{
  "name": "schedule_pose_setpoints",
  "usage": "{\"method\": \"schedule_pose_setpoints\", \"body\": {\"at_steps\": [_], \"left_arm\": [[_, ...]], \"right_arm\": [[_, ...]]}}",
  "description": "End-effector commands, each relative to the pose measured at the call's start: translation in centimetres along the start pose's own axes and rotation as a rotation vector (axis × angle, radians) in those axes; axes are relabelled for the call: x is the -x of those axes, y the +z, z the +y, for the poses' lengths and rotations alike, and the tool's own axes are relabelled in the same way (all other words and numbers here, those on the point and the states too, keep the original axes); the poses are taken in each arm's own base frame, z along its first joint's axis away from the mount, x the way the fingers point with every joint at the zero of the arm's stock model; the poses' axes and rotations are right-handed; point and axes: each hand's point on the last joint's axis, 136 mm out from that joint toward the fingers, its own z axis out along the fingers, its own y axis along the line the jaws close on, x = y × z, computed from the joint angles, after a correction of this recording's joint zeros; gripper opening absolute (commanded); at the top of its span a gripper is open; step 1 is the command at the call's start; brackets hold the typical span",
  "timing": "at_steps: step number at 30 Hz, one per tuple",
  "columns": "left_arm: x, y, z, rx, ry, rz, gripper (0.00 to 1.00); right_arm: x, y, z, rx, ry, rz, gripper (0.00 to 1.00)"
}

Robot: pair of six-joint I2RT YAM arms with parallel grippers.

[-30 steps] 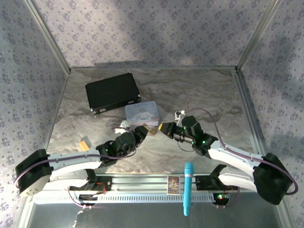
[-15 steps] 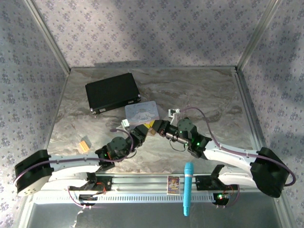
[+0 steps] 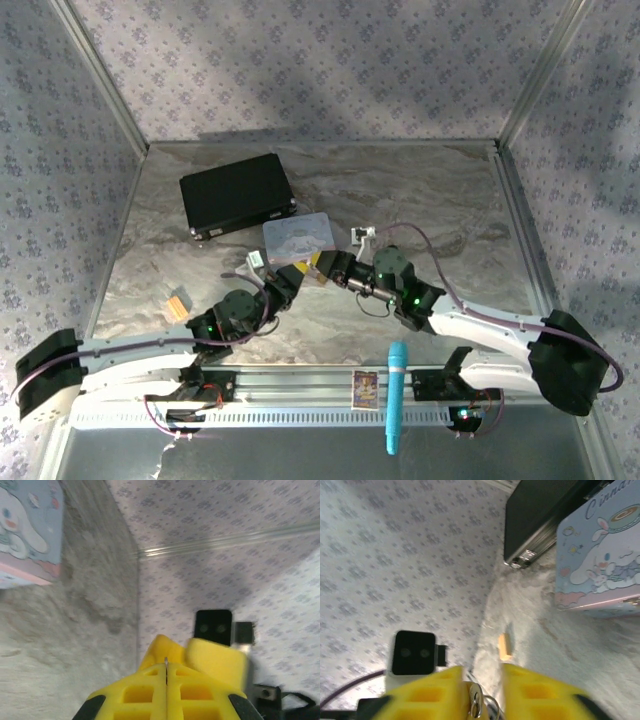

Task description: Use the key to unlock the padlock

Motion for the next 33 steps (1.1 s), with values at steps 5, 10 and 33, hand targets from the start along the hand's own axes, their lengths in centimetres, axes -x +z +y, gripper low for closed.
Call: {"method": "schedule_pose_setpoints", "body": {"at_steps": [5, 10, 33], "left_arm": [[1.0, -1.7, -4.1, 0.174, 0.438, 0.258, 0.00], [-0.7, -2.3, -5.2, 0.082, 0.499, 0.512, 0.00], [-2.0, -0.9, -7.1, 0.022, 0.514, 0.634, 0.00]], "right_arm": [[3.7, -5.3, -0.9, -0.086, -0.324, 0.157, 0.99], [3.7, -7.4, 3.8, 0.195, -0.421, 0.191, 0.92], [-1.6, -3.3, 6.5, 0.450, -0.439, 0.330, 0.58]]}}
